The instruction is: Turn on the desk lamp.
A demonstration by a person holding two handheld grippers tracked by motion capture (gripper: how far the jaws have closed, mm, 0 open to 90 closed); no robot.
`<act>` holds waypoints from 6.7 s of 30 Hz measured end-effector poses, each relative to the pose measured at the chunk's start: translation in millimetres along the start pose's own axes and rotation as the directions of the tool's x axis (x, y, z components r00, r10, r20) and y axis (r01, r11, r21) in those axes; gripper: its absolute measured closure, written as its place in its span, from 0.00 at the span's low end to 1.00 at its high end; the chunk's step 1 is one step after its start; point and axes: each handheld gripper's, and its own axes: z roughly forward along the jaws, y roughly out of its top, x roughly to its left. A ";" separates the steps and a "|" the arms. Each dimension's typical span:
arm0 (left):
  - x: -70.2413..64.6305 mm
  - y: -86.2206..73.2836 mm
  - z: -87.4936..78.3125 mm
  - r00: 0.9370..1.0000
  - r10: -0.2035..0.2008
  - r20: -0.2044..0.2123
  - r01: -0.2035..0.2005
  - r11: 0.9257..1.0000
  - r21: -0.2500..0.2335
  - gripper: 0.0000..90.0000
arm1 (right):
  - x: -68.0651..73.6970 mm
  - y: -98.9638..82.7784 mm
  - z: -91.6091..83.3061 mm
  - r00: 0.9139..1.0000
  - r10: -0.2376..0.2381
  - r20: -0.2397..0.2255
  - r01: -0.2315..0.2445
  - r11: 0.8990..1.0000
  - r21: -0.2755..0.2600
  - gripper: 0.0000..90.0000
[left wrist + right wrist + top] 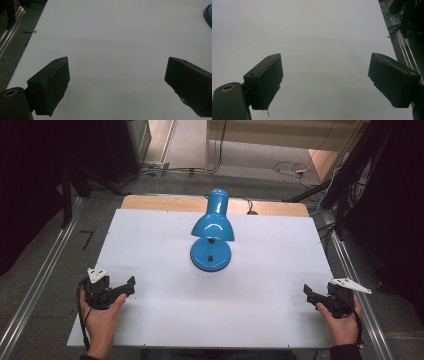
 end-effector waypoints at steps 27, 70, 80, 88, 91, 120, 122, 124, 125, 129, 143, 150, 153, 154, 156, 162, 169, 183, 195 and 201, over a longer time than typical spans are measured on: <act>-3.2 0.7 -2.3 1.000 0.008 0.001 -0.008 1.000 -0.019 0.08 | 32.4 4.2 -1.4 0.994 -0.054 -0.099 0.054 0.999 -0.006 0.13; -6.2 -0.7 1.4 1.000 0.015 0.008 -0.015 1.000 -0.007 0.08 | 82.0 20.5 12.1 0.971 -0.127 -0.203 0.125 0.992 -0.023 0.14; -5.5 -0.8 1.6 1.000 0.015 0.009 -0.015 1.000 -0.005 0.08 | 97.8 25.4 20.2 0.962 -0.154 -0.225 0.153 0.988 -0.023 0.15; -5.8 -0.9 1.9 1.000 0.016 0.009 -0.015 1.000 -0.005 0.08 | 108.8 28.8 22.8 0.955 -0.170 -0.243 0.168 0.985 -0.029 0.15; -5.8 -0.9 2.0 1.000 0.014 0.009 -0.014 1.000 -0.004 0.08 | 114.3 30.4 24.7 0.952 -0.177 -0.249 0.176 0.984 -0.029 0.15; -5.3 -1.0 1.8 1.000 0.015 0.010 -0.015 1.000 -0.003 0.08 | 145.8 43.4 38.0 0.925 -0.221 -0.309 0.219 0.975 -0.041 0.15; -5.3 -1.0 1.8 1.000 0.015 0.011 -0.015 1.000 -0.003 0.08 | 148.0 43.9 39.0 0.923 -0.223 -0.314 0.222 0.974 -0.041 0.15; -5.3 -1.0 1.8 1.000 0.014 0.011 -0.014 1.000 -0.003 0.08 | 150.1 44.6 40.0 0.921 -0.228 -0.315 0.226 0.973 -0.042 0.15; -5.3 -1.0 1.8 1.000 0.014 0.011 -0.014 1.000 -0.003 0.08 | 151.4 44.9 40.2 0.920 -0.227 -0.319 0.225 0.973 -0.041 0.15; -5.1 -1.0 1.9 1.000 0.014 0.010 -0.014 1.000 -0.002 0.08 | 155.5 46.2 40.6 0.916 -0.235 -0.325 0.233 0.971 -0.047 0.16; -4.9 -1.1 1.8 1.000 0.013 0.011 -0.013 1.000 -0.001 0.08 | 168.8 51.1 43.9 0.905 -0.242 -0.349 0.236 0.970 -0.059 0.20; -4.6 -1.1 1.9 1.000 0.011 0.013 -0.011 1.000 -0.002 0.08 | 175.0 52.9 45.8 0.900 -0.252 -0.356 0.246 0.967 -0.063 0.20; -4.5 -1.1 1.8 1.000 0.010 0.012 -0.010 1.000 -0.002 0.08 | 177.2 53.7 46.6 0.899 -0.252 -0.360 0.246 0.967 -0.063 0.20; -4.4 -1.2 1.8 1.000 0.010 0.012 -0.010 1.000 -0.002 0.08 | 179.0 54.3 46.8 0.896 -0.252 -0.365 0.246 0.967 -0.064 0.20; -4.5 -1.4 1.7 1.000 0.008 0.012 -0.008 1.000 -0.002 0.08 | 179.5 54.7 46.9 0.896 -0.256 -0.364 0.250 0.966 -0.066 0.20; -4.2 -1.8 0.6 1.000 0.008 0.010 -0.008 1.000 -0.002 0.08 | 185.7 57.8 48.1 0.892 -0.259 -0.371 0.252 0.965 -0.067 0.20; -4.1 -1.8 -0.6 1.000 0.007 0.012 -0.007 1.000 -0.008 0.08 | 195.5 59.3 50.8 0.887 -0.265 -0.378 0.260 0.963 -0.065 0.20; -4.5 -1.5 -0.4 1.000 0.010 0.013 -0.010 1.000 -0.008 0.08 | 206.5 64.0 56.1 0.881 -0.272 -0.386 0.262 0.962 -0.078 0.22; -3.5 -1.5 -0.2 1.000 0.009 0.013 -0.008 1.000 -0.009 0.08 | 214.1 66.1 62.5 0.878 -0.280 -0.389 0.271 0.959 -0.081 0.22; -3.4 -1.4 -0.3 1.000 0.004 0.012 -0.004 1.000 -0.010 0.08 | 217.9 66.4 65.4 0.875 -0.284 -0.393 0.271 0.958 -0.088 0.25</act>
